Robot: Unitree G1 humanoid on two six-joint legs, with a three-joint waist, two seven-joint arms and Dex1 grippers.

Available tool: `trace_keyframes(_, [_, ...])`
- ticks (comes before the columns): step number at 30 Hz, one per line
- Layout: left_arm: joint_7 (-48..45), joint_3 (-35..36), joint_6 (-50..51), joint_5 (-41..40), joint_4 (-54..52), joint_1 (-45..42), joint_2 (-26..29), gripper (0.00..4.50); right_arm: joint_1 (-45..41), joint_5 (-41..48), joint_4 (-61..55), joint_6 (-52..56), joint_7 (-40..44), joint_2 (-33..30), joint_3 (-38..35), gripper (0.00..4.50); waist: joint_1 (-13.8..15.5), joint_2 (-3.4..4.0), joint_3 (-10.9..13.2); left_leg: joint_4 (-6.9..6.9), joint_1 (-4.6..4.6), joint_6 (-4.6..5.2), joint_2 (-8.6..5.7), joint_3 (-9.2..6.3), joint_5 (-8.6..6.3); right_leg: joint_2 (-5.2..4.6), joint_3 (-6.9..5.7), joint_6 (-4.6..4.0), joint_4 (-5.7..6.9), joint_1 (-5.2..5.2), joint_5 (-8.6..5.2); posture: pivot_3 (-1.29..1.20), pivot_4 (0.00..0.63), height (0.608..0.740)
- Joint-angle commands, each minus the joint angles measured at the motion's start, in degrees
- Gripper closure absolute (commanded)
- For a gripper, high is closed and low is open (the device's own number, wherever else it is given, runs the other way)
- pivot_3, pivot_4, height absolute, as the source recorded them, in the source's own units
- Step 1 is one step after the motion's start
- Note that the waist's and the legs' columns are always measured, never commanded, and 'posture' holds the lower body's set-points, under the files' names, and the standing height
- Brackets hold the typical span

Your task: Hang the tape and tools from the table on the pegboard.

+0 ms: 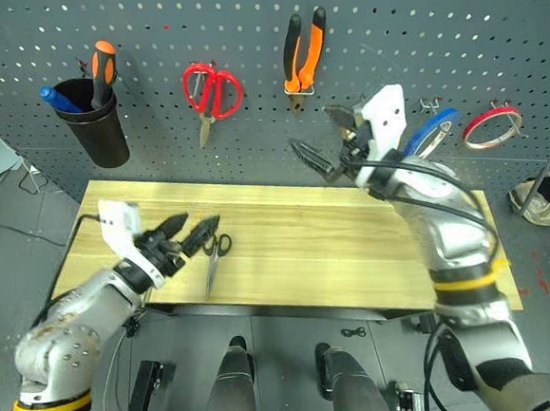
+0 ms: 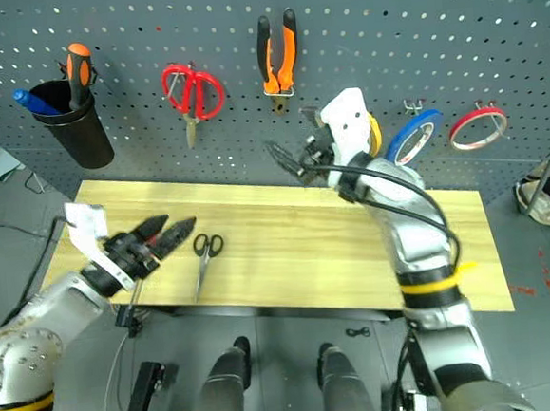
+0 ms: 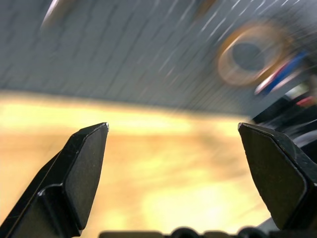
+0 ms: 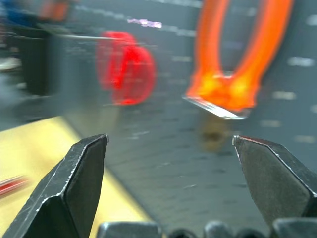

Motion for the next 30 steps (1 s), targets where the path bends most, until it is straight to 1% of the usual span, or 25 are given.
trace_keyframes(1, [4.6,-5.2,-1.9,11.2,-1.4,2.4,-0.8,0.00,4.7,8.6,-9.5,9.1,7.2,-4.4,1.0,0.04,0.0,0.00,0.0,0.02,0.01,0.00,0.00,0.00,0.00,0.00,0.00,-0.01,0.00,0.02,-0.02,0.16,0.299,0.740])
trace_keyframes(4, [9.9,-8.3,-1.4,18.1,2.1,3.7,-4.5,0.00,9.4,9.4,-10.9,8.7,11.6,-7.6,2.6,0.04,0.0,0.00,0.0,0.07,0.03,0.02,-0.01,0.01,0.02,-0.01,0.02,0.02,-0.02,0.04,-0.07,0.14,0.305,0.740])
trace_keyframes(7, [12.9,-10.7,-0.8,24.1,5.4,3.9,-7.0,0.00,9.7,10.1,-10.9,7.9,15.2,-8.5,4.4,0.04,-0.8,0.04,0.0,0.25,0.00,0.03,0.00,0.01,0.02,0.00,0.04,0.31,0.00,0.03,-0.20,0.10,0.332,0.740])
trace_keyframes(9, [13.7,-11.1,0.0,26.3,7.2,3.3,-8.4,0.00,9.2,10.3,-10.9,8.0,16.8,-8.8,5.2,0.04,-1.4,0.04,0.0,0.33,-0.01,0.03,0.00,0.02,0.02,0.01,0.04,0.42,0.03,0.03,-0.22,0.09,0.346,0.740])
trace_keyframes(14, [11.5,-13.0,-0.6,30.6,14.9,-0.4,-10.8,0.00,8.6,6.7,-8.5,5.5,18.2,-8.9,7.6,0.04,-1.7,0.15,0.1,0.40,0.01,0.05,0.00,0.00,0.03,0.01,0.04,0.41,0.10,0.04,-0.23,0.06,0.383,0.740])
trace_keyframes(17, [10.4,-13.9,-1.0,33.3,18.9,-3.1,-11.7,0.00,8.7,6.5,-8.5,5.8,17.8,-8.6,7.6,0.04,-1.8,0.21,0.2,0.43,-0.02,0.06,-0.01,0.00,0.03,0.01,0.05,0.43,0.09,0.04,-0.23,0.05,0.395,0.740])
trace_keyframes(22, [9.0,-14.4,0.1,36.3,22.6,-6.0,-12.6,0.00,9.2,7.0,-9.6,7.0,17.2,-9.2,6.8,0.04,-2.3,0.45,0.6,0.43,-0.07,0.06,-0.01,-0.02,0.04,0.01,0.05,0.48,0.09,0.03,-0.25,0.03,0.413,0.740])
trace_keyframes(25, [8.0,-14.3,0.4,37.3,23.3,-6.3,-13.1,0.79,9.6,7.2,-10.1,7.6,16.6,-9.4,6.3,0.00,-2.9,0.50,0.7,0.42,-0.07,0.06,-0.02,-0.03,0.04,0.00,0.06,0.51,0.09,0.04,-0.26,0.02,0.423,0.740])
trace_keyframes(26, [7.7,-14.1,0.4,37.4,23.3,-6.3,-13.3,1.17,9.7,7.3,-10.2,7.8,16.5,-9.5,6.3,0.00,-3.0,0.54,0.7,0.42,-0.07,0.06,-0.02,-0.03,0.04,0.00,0.06,0.51,0.09,0.04,-0.26,0.02,0.423,0.740])
trace_keyframes(27, [7.0,-14.3,0.6,37.5,23.2,-6.3,-13.4,1.70,9.7,7.4,-10.3,8.0,16.3,-9.4,6.2,0.00,-3.2,0.58,0.8,0.42,-0.07,0.06,-0.02,-0.03,0.04,0.01,0.07,0.51,0.09,0.04,-0.26,0.02,0.427,0.740])
trace_keyframes(28, [6.5,-14.3,0.9,37.6,23.0,-6.2,-13.5,2.15,9.7,7.5,-10.5,8.1,16.1,-9.3,6.2,0.00,-3.3,0.61,0.8,0.42,-0.06,0.06,-0.01,-0.03,0.04,0.01,0.07,0.51,0.10,0.04,-0.26,0.03,0.430,0.740])
trace_keyframes(29, [6.2,-14.2,1.1,37.8,22.8,-6.1,-13.5,2.51,9.8,7.6,-10.6,8.2,16.0,-9.3,6.2,0.00,-3.4,0.70,0.9,0.41,-0.05,0.06,-0.01,-0.04,0.04,0.01,0.06,0.51,0.11,0.03,-0.27,0.03,0.430,0.740])
trace_keyframes(30, [6.3,-14.1,1.4,38.0,22.4,-6.0,-13.6,3.01,9.8,7.7,-10.7,8.3,15.9,-9.2,6.3,0.00,-3.5,0.76,1.0,0.42,-0.05,0.06,-0.02,-0.05,0.04,0.01,0.07,0.51,0.11,0.04,-0.26,0.03,0.431,0.740])
